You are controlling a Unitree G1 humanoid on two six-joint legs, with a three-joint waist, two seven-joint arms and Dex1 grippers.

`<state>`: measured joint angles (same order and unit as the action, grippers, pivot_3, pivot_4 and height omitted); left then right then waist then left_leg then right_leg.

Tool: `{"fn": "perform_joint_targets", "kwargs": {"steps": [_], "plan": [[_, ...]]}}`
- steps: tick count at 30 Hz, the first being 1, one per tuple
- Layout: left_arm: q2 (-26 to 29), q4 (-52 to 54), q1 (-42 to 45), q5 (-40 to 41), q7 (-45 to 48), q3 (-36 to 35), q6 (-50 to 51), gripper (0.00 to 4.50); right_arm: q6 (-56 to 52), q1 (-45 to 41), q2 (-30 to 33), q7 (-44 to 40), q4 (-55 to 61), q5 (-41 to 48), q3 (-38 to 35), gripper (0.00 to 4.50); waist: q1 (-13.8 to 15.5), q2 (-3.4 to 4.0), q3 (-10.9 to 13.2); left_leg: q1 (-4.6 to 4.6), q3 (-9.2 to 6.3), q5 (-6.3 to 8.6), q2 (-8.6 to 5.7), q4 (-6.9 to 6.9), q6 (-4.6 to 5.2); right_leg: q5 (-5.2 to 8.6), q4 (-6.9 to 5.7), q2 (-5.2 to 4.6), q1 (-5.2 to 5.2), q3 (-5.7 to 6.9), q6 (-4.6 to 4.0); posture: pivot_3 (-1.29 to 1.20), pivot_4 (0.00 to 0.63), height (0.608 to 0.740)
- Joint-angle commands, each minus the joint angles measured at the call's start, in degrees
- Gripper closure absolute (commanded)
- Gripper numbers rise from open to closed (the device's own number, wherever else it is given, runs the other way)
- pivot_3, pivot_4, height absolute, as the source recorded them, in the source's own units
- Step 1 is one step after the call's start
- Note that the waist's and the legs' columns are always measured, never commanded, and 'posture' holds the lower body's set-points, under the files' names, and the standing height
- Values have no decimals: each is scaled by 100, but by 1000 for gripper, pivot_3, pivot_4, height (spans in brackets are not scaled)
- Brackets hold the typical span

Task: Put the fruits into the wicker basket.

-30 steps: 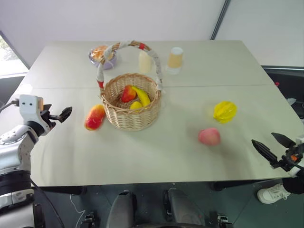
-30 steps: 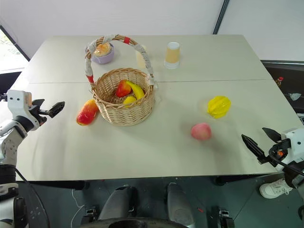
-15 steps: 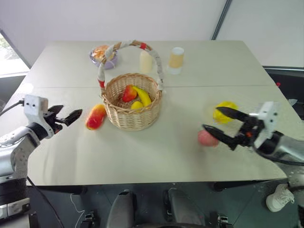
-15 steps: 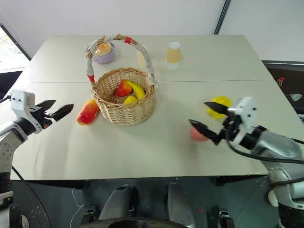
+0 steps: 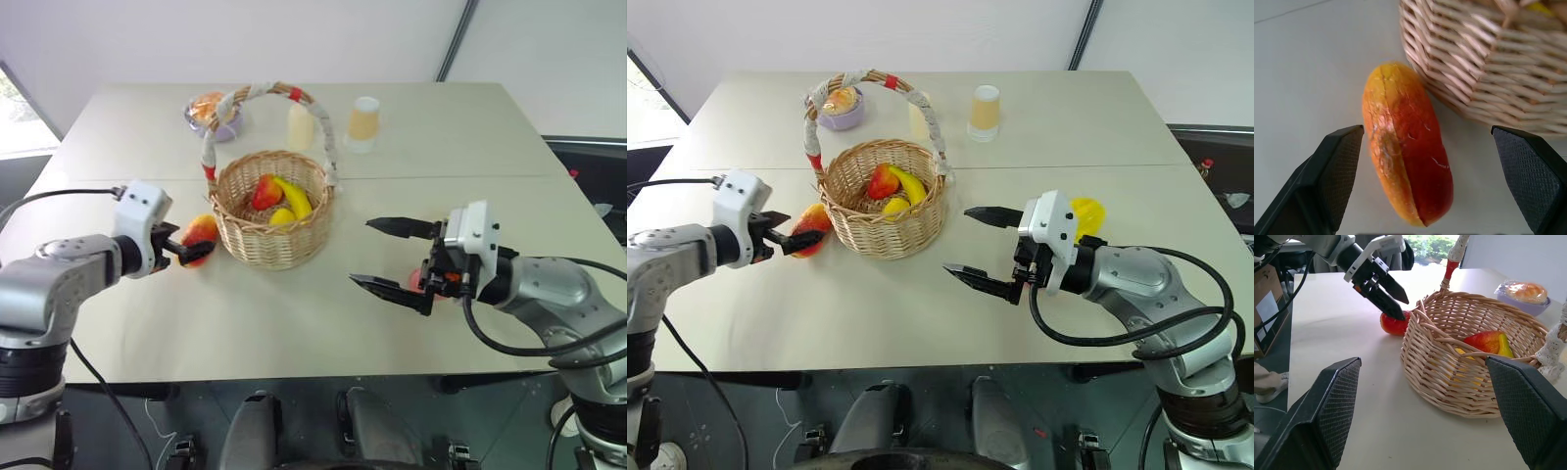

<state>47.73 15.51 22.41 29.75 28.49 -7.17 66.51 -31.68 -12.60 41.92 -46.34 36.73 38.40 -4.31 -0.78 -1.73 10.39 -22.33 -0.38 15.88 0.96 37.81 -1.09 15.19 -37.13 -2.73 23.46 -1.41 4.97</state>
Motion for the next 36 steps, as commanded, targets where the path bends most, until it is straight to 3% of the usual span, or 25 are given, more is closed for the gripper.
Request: {"fn": "perform_joint_targets", "kwargs": {"steps": [1,9,12,15,16,18,23,28,30,32,36], "plan": [[-61,-232,317,-261,-172,170,54,0,151,-49,-70,-5,66,-24,20,234,0,0,0,0,-1,0,1,4,0,0,-2,4,0,0,0,0,150,740],[-317,-776,589,-643,-166,627,-137,0,200,122,-132,104,192,-89,45,234,12,0,0,-2,0,0,0,8,1,0,-5,3,0,0,0,0,150,740],[-332,-896,599,-748,-109,664,-308,871,202,145,-145,135,211,-92,67,0,3,0,1,-3,0,0,1,8,0,0,-5,3,1,0,0,0,150,740],[-265,-948,547,-844,-104,580,-422,2319,206,163,-150,148,223,-104,89,0,4,0,1,-3,0,0,1,8,0,0,-5,3,2,0,0,0,150,740],[-165,-956,498,-893,-97,525,-439,2567,207,158,-150,148,216,-110,98,0,5,0,1,-3,0,0,1,8,0,0,-5,2,2,0,0,0,150,740],[-36,-947,425,-932,-65,419,-426,2635,204,163,-140,143,218,-101,89,0,-3,0,1,-4,0,0,1,8,1,0,-5,2,2,0,0,0,150,740],[457,-678,-189,-594,473,-653,-769,2635,210,102,-94,75,133,-102,73,0,-28,1,2,-4,2,0,14,8,1,0,-5,2,8,-2,-1,0,150,740],[714,930,-1327,861,2252,-2419,-1228,2635,294,-136,10,-137,-245,-184,15,0,9,2,5,-9,6,0,25,8,0,10,2,-19,10,2,-21,0,150,740],[611,1375,-960,1539,2157,-2378,-900,2635,371,-274,47,-244,-459,-263,17,0,75,7,8,-10,3,1,14,8,-1,11,4,-45,3,9,-23,0,150,740],[524,1458,-540,1686,1881,-2057,-820,2635,396,-373,32,-290,-562,-322,57,0,132,12,10,-9,1,0,-1,10,-2,12,4,-63,-2,16,-25,0,150,740],[118,1381,769,804,1157,-155,-1031,2635,393,-468,-22,-246,-565,-396,68,0,157,13,9,-5,-1,0,-15,15,0,10,5,-48,-15,23,-20,0,150,740]]}}
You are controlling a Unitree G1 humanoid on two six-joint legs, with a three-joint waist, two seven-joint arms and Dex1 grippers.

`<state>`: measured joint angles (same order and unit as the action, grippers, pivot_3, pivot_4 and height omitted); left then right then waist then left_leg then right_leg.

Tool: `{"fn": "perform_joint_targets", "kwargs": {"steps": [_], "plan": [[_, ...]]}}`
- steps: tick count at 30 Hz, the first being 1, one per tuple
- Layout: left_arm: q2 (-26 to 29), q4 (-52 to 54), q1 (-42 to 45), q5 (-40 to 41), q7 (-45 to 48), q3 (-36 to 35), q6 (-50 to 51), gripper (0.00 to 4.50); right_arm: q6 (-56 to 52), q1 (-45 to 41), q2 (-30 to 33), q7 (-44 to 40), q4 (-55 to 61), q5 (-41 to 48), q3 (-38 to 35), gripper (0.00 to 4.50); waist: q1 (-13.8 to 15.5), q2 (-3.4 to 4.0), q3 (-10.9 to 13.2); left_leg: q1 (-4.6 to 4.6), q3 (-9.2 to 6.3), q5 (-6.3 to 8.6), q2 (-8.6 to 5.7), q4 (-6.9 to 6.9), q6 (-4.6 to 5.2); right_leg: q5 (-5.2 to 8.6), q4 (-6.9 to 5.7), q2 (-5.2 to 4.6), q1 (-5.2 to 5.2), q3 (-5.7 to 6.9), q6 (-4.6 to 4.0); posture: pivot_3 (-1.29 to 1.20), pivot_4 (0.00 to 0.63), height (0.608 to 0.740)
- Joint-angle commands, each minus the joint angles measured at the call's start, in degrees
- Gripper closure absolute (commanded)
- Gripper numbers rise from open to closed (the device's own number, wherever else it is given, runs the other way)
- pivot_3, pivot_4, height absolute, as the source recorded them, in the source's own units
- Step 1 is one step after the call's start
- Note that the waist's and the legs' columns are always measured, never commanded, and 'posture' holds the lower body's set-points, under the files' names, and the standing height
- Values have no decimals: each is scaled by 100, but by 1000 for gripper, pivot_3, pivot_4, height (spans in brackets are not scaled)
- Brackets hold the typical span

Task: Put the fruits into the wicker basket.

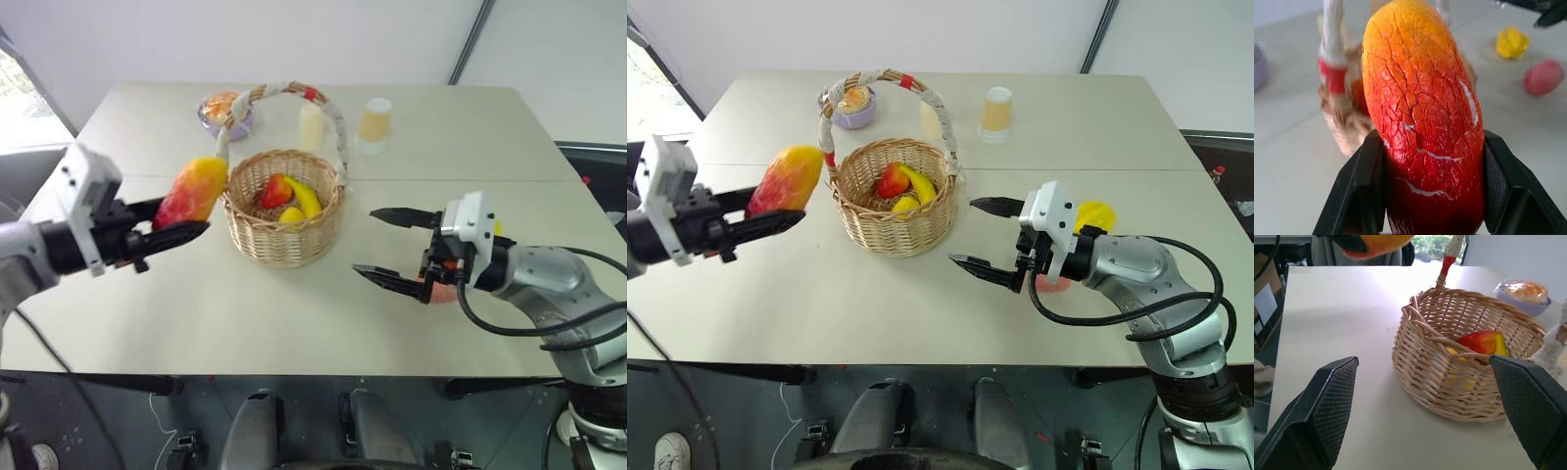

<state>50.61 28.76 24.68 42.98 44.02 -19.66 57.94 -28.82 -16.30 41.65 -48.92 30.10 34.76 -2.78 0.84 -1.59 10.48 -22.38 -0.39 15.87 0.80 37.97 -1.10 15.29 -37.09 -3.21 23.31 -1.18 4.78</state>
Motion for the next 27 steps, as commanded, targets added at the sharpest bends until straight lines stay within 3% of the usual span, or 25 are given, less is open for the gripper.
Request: {"fn": "perform_joint_targets", "kwargs": {"steps": [1,4,7,12,13,19,23,27], "plan": [[-320,-124,827,-766,-503,1501,-223,2635,100,-67,17,48,119,-48,-129,0,-15,0,0,-1,2,3,-2,1,5,-10,2,4,0,-2,17,0,150,740],[-680,-837,1460,-1279,-735,2185,-309,2635,70,133,90,142,255,-91,-290,0,-47,-1,1,-4,10,9,-12,4,16,-11,2,17,6,-12,24,0,150,740],[-779,-1199,1670,-1494,-687,2394,-437,2635,34,281,142,220,360,-120,-367,0,-136,3,4,-9,10,10,4,4,17,-10,1,46,18,-21,23,0,150,740],[-926,-1511,1878,-1689,-418,2596,-723,240,-111,841,491,338,376,-366,-695,0,-155,8,8,-9,4,9,14,2,16,-7,-6,60,20,-20,19,0,150,740],[-930,-1552,1890,-1748,-387,2544,-888,46,-134,1009,662,268,296,-469,-786,0,-159,8,8,-8,7,8,14,4,16,-7,-6,59,20,-23,20,0,150,740],[-804,-834,1245,-899,630,1778,-1388,46,185,1673,1392,-206,-223,-1093,-864,0,-174,8,10,-6,12,8,14,8,16,-7,-4,54,15,-25,20,0,150,740],[-593,-221,620,-387,1070,1607,-1260,46,415,1619,1440,-345,-621,-1395,-635,0,-169,13,11,-2,12,8,17,6,15,-7,-6,58,15,-28,20,0,150,740],[-588,79,378,-339,907,1714,-1183,46,641,1437,1422,-415,-1006,-1799,-279,0,-142,13,12,0,10,7,16,12,13,-7,-8,56,10,-27,20,0,150,740]]}}
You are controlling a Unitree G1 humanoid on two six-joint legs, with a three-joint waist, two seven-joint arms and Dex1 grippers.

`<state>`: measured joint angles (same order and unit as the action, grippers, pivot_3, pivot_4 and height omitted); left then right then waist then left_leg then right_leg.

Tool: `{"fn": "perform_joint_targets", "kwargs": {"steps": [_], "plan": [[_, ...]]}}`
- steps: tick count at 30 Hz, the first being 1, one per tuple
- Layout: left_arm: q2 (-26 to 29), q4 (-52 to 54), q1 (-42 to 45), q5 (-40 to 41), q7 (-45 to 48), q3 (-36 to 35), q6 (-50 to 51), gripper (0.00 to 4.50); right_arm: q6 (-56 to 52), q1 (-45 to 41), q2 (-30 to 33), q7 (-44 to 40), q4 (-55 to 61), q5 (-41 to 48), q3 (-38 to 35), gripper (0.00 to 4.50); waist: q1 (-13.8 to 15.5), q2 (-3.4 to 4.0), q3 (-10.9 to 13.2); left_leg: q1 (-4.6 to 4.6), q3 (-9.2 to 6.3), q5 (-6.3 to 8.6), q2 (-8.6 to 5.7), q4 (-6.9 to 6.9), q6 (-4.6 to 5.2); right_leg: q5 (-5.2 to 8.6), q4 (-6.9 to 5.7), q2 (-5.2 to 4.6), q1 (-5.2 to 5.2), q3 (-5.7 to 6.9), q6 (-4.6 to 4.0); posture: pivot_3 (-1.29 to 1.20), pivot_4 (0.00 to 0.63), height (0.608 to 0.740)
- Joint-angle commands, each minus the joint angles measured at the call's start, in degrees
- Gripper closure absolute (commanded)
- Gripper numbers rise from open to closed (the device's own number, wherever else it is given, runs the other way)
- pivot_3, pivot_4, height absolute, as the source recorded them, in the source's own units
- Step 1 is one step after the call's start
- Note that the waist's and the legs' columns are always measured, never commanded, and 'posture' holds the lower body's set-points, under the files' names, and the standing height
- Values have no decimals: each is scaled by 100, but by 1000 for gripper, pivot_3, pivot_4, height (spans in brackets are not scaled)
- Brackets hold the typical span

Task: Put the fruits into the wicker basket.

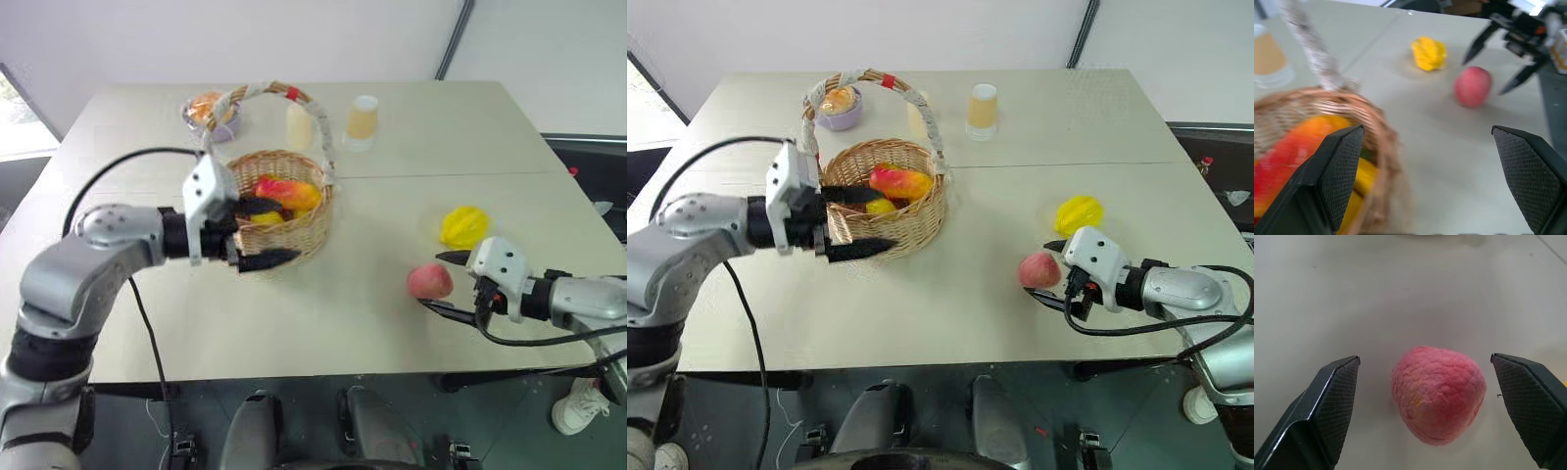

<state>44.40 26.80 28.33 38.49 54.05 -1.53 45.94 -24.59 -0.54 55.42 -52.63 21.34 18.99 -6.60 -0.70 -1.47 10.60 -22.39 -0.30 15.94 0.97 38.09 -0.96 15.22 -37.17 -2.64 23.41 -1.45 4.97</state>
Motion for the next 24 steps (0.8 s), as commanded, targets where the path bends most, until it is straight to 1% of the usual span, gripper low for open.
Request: {"fn": "perform_joint_targets", "kwargs": {"steps": [1,5,7,10,12,13,14,15,19,20,22,23,24], "plan": [[46,319,-36,77,-123,-44,25,46,247,-204,-1,-36,-214,-274,167,0,11,0,0,0,0,0,-2,1,0,0,1,-1,-2,0,0,0,150,740],[69,516,-285,18,-119,103,-104,46,294,-328,-99,-56,-390,-364,305,0,3,1,1,0,0,0,-2,2,0,0,2,0,-3,0,1,0,150,740],[40,559,-341,113,-126,97,-72,46,287,-353,-91,-68,-436,-411,342,0,4,2,1,0,-1,0,-1,1,0,0,1,0,-1,0,1,0,150,740],[11,619,-416,412,9,32,-25,0,252,-415,-120,-76,-482,-424,352,855,2,2,1,-1,-1,0,-1,1,0,0,2,0,-1,0,1,0,150,740],[87,656,-480,521,177,54,-37,0,308,-451,-112,-98,-489,-472,377,1823,-1,2,1,0,0,0,-1,1,0,0,1,0,-1,0,1,0,150,740],[134,673,-509,511,238,80,-76,0,355,-460,-109,-103,-484,-497,383,2171,-6,2,1,0,-1,0,-1,1,0,0,1,0,-1,0,1,0,150,740],[167,675,-528,475,268,98,-121,0,362,-470,-111,-97,-473,-512,386,2412,-4,2,1,0,-1,0,-1,1,0,0,1,1,-1,0,1,0,150,740],[190,664,-542,443,276,112,-140,0,377,-478,-106,-97,-435,-522,379,2461,0,2,1,0,-1,0,-1,1,0,0,1,1,-1,0,1,0,150,740],[248,546,-620,263,240,25,-317,0,189,-654,-251,-140,64,-57,144,2461,-6,3,1,0,-1,0,-1,1,0,0,1,1,-1,1,1,0,150,740],[298,372,-804,358,168,-413,-305,0,3,-1109,-492,-27,387,342,156,2461,-22,4,2,0,-1,0,-1,1,0,0,1,1,-1,0,1,0,150,740],[364,112,-1105,555,64,-1122,-264,0,-324,-1868,-954,234,768,821,280,2461,-130,16,12,5,7,0,10,0,0,0,-1,4,3,-4,1,0,150,740],[383,35,-1212,645,31,-1363,-245,0,-475,-2142,-1146,356,846,919,359,2461,-168,24,16,5,6,0,14,0,0,-1,-2,9,4,-5,1,0,150,740],[435,-75,-1410,660,22,-1679,-243,0,-514,-2517,-1521,524,799,824,668,2461,-181,24,16,5,-2,0,29,0,0,-1,-10,15,7,-1,0,0,150,740]]}}
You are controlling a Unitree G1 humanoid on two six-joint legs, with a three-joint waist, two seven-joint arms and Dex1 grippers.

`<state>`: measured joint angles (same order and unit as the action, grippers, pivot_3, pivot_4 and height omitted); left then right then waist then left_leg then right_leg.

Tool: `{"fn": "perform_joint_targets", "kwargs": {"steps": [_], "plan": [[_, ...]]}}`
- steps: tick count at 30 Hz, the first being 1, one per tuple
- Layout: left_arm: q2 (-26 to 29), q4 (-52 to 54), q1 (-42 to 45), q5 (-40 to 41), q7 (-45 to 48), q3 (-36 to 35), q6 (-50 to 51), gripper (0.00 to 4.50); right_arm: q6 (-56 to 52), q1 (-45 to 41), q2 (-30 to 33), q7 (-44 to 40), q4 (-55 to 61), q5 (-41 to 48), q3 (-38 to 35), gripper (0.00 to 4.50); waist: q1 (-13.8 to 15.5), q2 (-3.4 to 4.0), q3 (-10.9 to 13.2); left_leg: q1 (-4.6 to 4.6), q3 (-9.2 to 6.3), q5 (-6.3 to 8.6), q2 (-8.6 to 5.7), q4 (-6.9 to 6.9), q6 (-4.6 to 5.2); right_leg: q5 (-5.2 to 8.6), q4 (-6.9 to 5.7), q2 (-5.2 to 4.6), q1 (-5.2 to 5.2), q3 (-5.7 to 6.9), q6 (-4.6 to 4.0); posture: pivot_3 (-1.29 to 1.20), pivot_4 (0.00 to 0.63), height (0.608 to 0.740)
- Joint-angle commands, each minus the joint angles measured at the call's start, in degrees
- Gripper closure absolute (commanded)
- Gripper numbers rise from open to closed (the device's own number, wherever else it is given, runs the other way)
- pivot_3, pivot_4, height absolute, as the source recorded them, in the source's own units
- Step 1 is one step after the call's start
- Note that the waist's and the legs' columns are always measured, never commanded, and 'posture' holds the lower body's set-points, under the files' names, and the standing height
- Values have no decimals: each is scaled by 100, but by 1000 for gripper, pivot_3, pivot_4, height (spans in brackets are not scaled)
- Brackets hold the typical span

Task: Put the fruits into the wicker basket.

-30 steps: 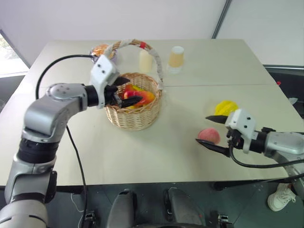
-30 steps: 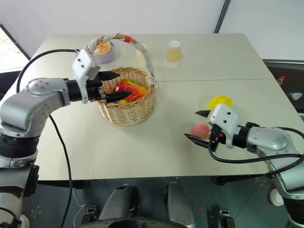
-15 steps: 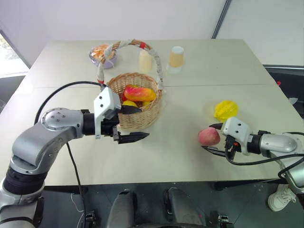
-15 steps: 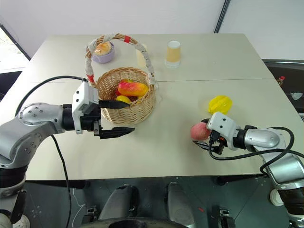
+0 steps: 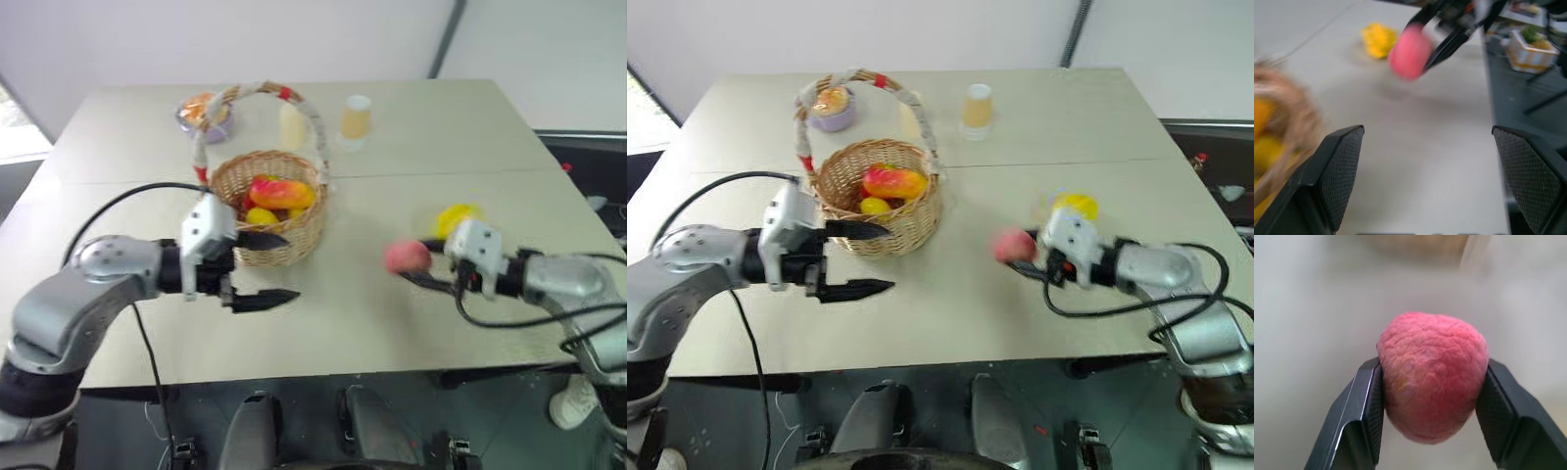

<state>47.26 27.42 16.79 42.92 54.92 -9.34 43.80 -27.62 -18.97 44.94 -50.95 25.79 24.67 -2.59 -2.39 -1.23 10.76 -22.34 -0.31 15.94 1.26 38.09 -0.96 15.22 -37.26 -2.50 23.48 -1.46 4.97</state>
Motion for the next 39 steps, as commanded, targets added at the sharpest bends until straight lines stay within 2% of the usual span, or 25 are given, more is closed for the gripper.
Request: {"fn": "perform_joint_targets", "kwargs": {"steps": [1,4,8,13,18,20,25,27,29,31,35,39], "plan": [[212,-229,-438,170,-68,-1149,-63,0,-252,-1007,-800,494,280,175,544,2461,-3,-4,-2,1,-4,0,14,-1,0,0,-1,10,0,3,-1,0,150,740],[256,-368,-782,-19,-203,-1573,-284,0,-14,-1745,-1590,802,-228,-348,1231,2461,7,-1,0,3,-7,0,32,-6,-1,8,-6,24,1,11,-19,0,150,740],[19,-213,-927,4,-593,-1786,-436,0,491,-2466,-2394,1275,-1420,-1274,1911,2461,102,1,1,-9,0,-5,17,-7,-10,8,-10,-1,14,16,-22,0,150,740],[-169,163,-1190,39,-870,-1766,-472,0,816,-2850,-2857,1574,-2407,-1876,2139,2461,168,-2,-1,-16,0,-5,-18,-8,-11,7,-8,-39,15,15,-21,0,150,740],[-284,246,-1254,83,-1001,-1670,-510,0,946,-2892,-3057,1573,-2480,-1975,2069,69,141,-1,-1,-17,-1,-5,-22,-11,-11,7,-9,-46,18,16,-21,0,150,740],[-308,237,-1211,108,-1021,-1599,-518,0,978,-2835,-3066,1546,-2303,-1948,2001,69,129,-1,0,-15,-3,-5,-20,-11,-12,7,-10,-42,18,16,-21,0,150,740],[-404,257,-948,248,-1083,-1293,-491,0,899,-2282,-2530,1037,-1171,-1350,1427,69,160,-1,0,-15,-6,-5,-18,-13,-11,7,-11,-40,17,18,-20,0,150,740],[-518,421,-697,252,-1118,-826,-460,0,331,-1569,-1646,404,-436,-756,829,69,256,1,1,-18,-9,-4,-24,-13,-10,7,-7,-43,14,20,-20,0,150,740],[-606,534,-517,184,-1149,-453,-454,0,248,-1059,-994,119,-135,-647,507,69,313,1,1,-14,-25,2,-34,-11,0,7,14,-48,-13,25,-20,0,150,740],[-852,672,-202,16,-1264,125,-517,0,126,-544,-521,478,-426,-952,-50,69,298,2,1,-13,-11,5,-45,-12,5,8,21,-70,-13,20,-20,0,150,740],[-1153,683,270,-338,-1310,923,-625,0,189,184,43,799,-929,-1321,-684,69,244,3,0,-7,5,4,-52,-8,5,7,17,-63,-12,6,-18,0,150,740],[-1391,462,525,-517,-1202,1304,-744,0,688,693,413,1082,-1471,-2005,-629,69,140,3,0,-3,5,4,-41,-7,5,6,15,-24,-11,0,-16,0,150,740]]}}
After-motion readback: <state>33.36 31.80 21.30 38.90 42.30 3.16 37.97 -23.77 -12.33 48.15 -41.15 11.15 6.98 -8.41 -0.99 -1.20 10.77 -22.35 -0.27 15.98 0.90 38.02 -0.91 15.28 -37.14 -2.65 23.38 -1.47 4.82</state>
